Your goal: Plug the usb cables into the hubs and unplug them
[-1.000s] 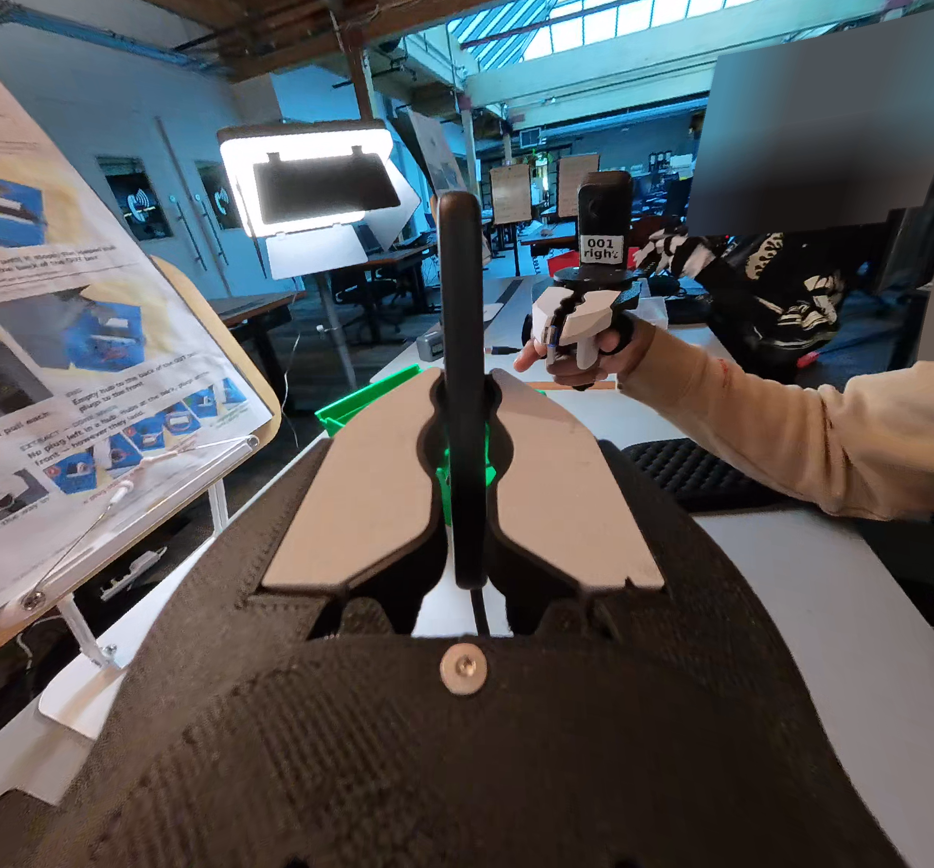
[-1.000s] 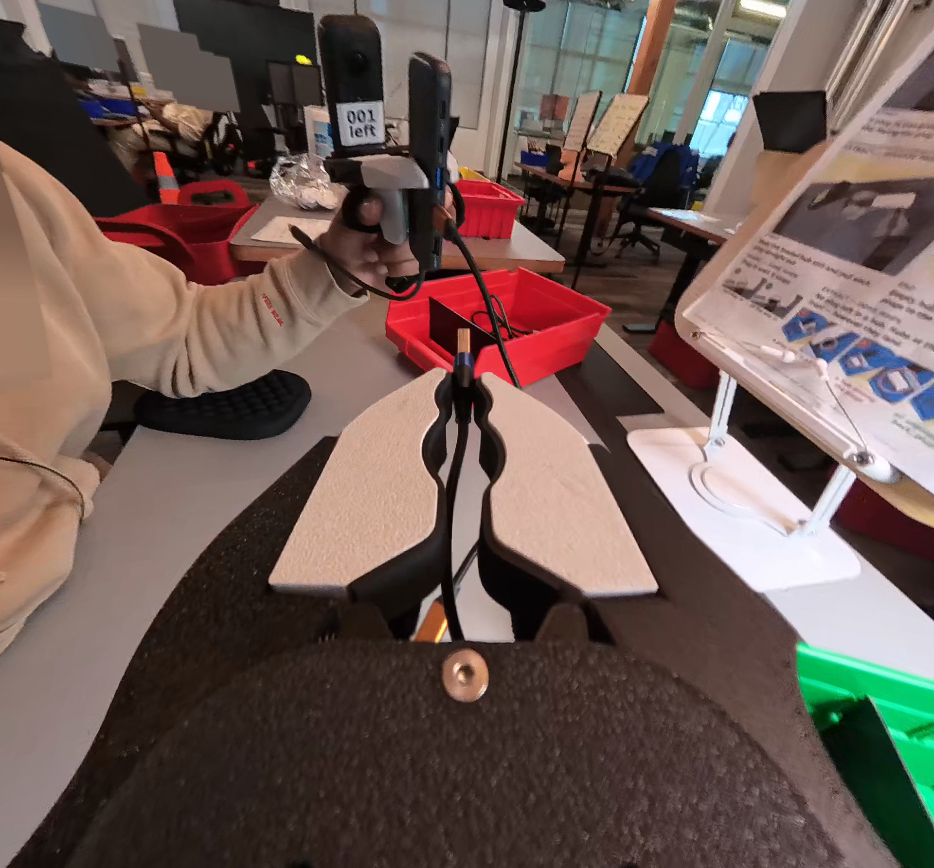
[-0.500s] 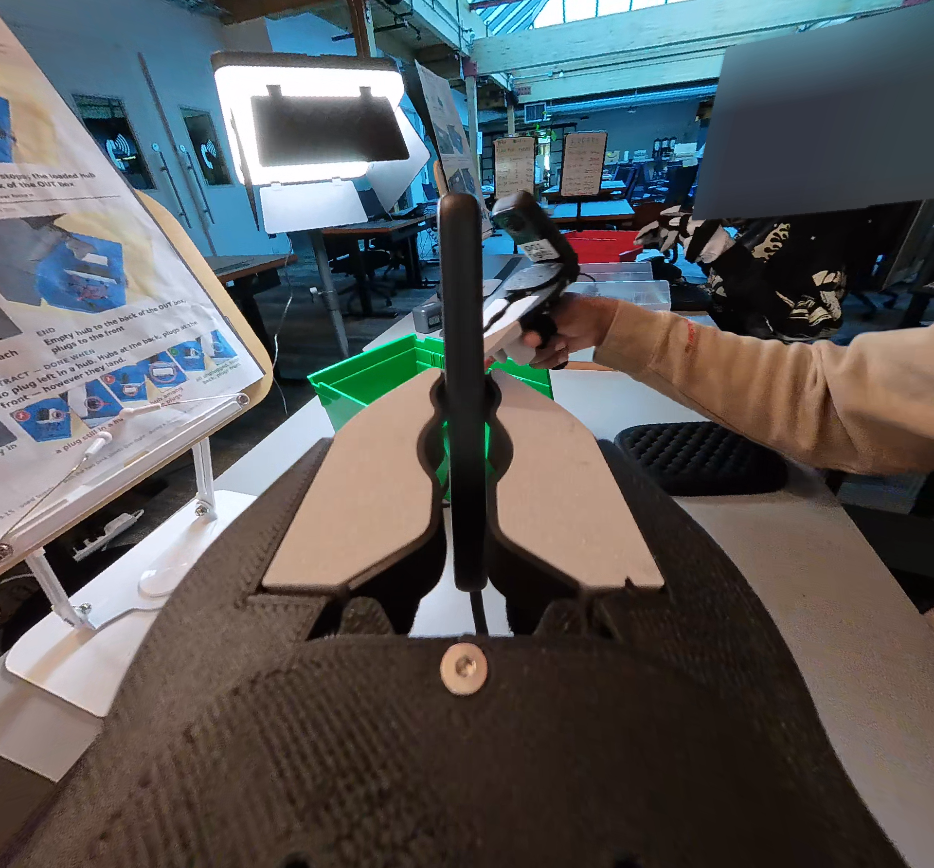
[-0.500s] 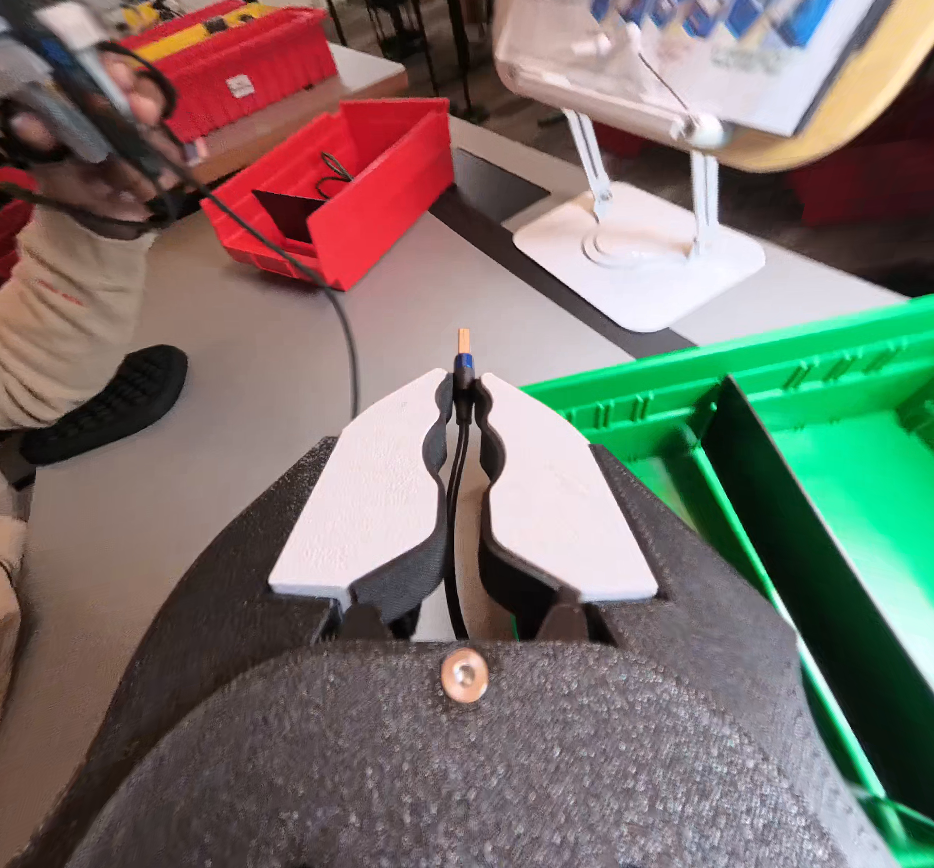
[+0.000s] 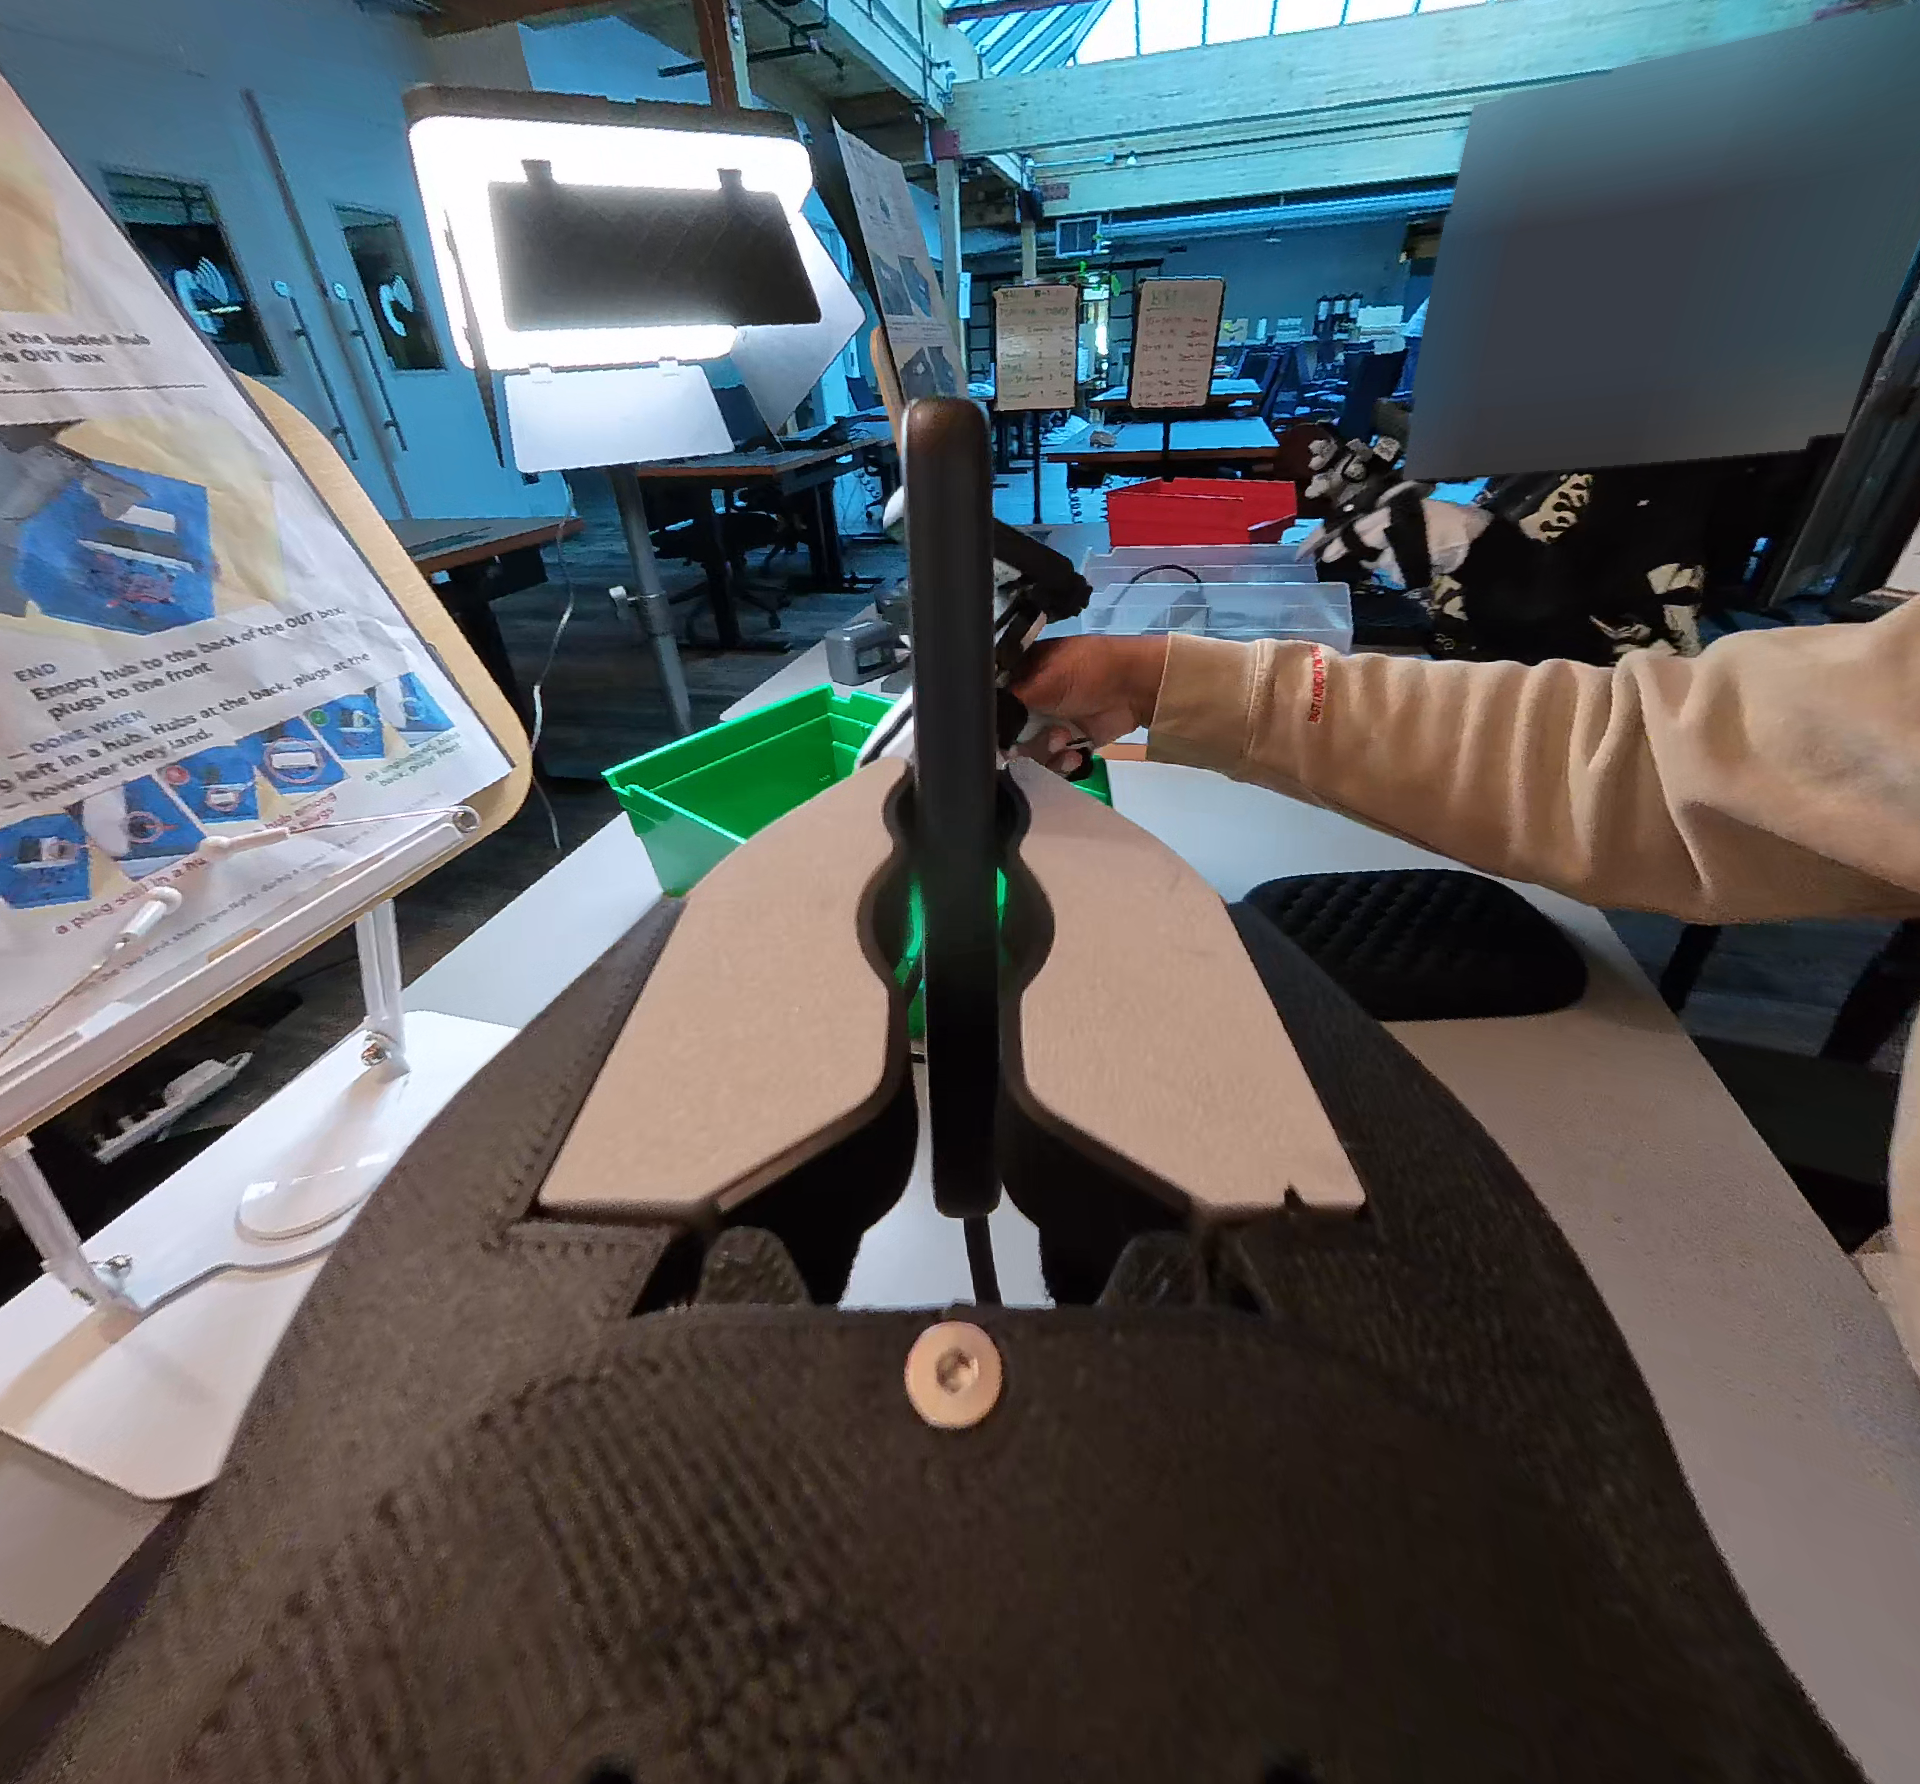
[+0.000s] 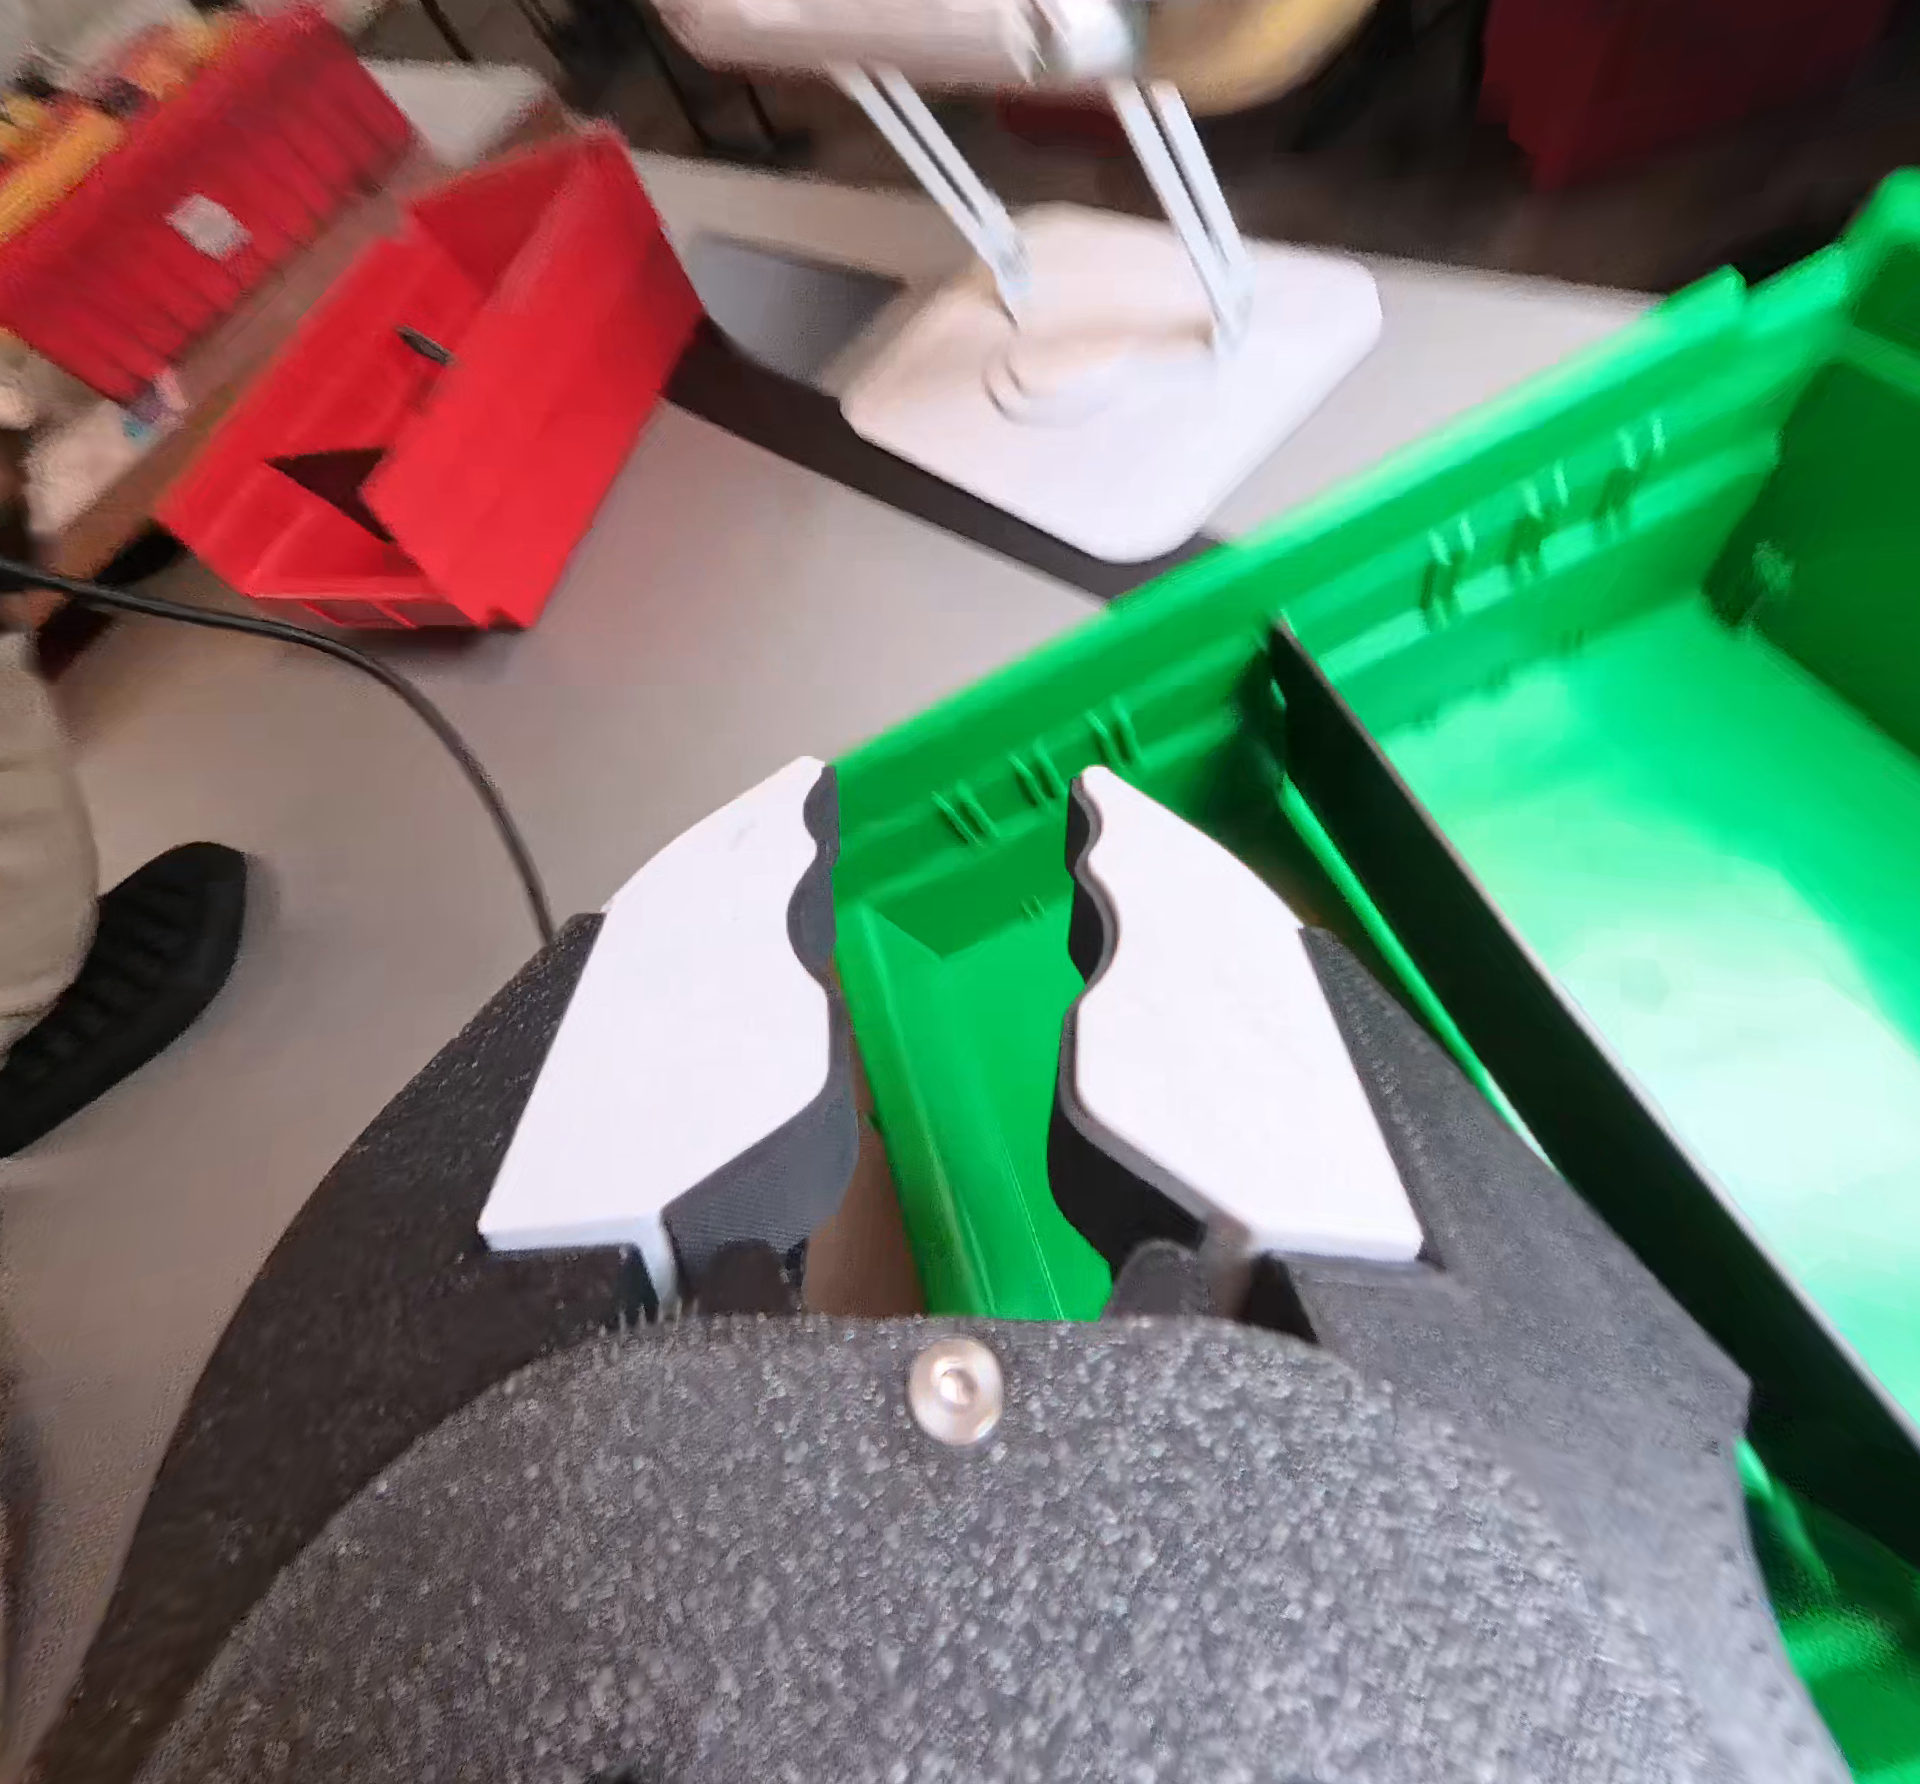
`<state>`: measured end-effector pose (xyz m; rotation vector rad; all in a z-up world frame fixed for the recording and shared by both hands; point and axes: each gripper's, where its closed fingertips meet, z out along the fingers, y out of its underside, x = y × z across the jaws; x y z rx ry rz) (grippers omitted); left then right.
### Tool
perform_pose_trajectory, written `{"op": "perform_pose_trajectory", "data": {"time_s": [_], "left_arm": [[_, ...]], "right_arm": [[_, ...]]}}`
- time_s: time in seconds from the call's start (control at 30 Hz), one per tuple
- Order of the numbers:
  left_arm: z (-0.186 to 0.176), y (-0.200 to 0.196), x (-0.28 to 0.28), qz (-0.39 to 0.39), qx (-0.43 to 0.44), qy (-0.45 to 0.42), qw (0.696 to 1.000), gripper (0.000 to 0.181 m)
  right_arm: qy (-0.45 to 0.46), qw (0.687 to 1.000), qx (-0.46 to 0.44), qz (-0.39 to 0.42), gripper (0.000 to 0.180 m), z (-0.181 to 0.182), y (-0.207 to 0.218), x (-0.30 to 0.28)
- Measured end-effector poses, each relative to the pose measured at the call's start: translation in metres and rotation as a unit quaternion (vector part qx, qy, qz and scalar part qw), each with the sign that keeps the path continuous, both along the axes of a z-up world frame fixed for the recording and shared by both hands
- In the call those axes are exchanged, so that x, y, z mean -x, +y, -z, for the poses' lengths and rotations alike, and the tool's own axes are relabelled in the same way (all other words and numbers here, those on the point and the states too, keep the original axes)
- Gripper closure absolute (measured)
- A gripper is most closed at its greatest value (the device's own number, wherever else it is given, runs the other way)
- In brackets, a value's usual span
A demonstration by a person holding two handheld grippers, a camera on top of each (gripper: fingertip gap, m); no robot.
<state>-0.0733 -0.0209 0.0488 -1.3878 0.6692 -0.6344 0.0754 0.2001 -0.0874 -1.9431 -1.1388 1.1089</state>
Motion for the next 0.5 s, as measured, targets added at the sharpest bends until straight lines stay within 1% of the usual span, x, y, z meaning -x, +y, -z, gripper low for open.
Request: {"op": "perform_pose_trajectory", "data": {"time_s": [0.1,0.13,0.2,0.27,0.37,0.43,0.5], "left_arm": [[0.005,0.001,-0.009,0.024,0.012,-0.009,1.0,0.169],[0.007,0.001,-0.014,0.034,0.016,-0.016,0.999,0.169],[0.012,0.002,-0.025,0.058,0.024,-0.033,0.997,0.168],[0.018,0.003,-0.039,0.081,0.032,-0.046,0.995,0.168],[0.034,0.006,-0.06,0.103,0.053,-0.049,0.992,0.168],[0.043,0.008,-0.071,0.111,0.062,-0.043,0.991,0.168],[0.05,0.006,-0.081,0.127,0.069,-0.035,0.989,0.168]], "right_arm": [[0.124,0.988,-0.061,-0.067,0.139,-0.052,-0.041,0.015],[0.152,0.981,-0.08,-0.087,0.139,-0.066,-0.058,0.019],[0.183,0.967,-0.103,-0.142,0.139,-0.081,-0.098,0.028],[0.194,0.953,-0.115,-0.202,0.139,-0.084,-0.142,0.039],[0.17,0.932,-0.162,-0.276,0.139,-0.071,-0.196,0.055],[0.135,0.922,-0.189,-0.31,0.139,-0.057,-0.22,0.064],[0.097,0.918,-0.201,-0.327,0.142,-0.044,-0.231,0.071]]}}
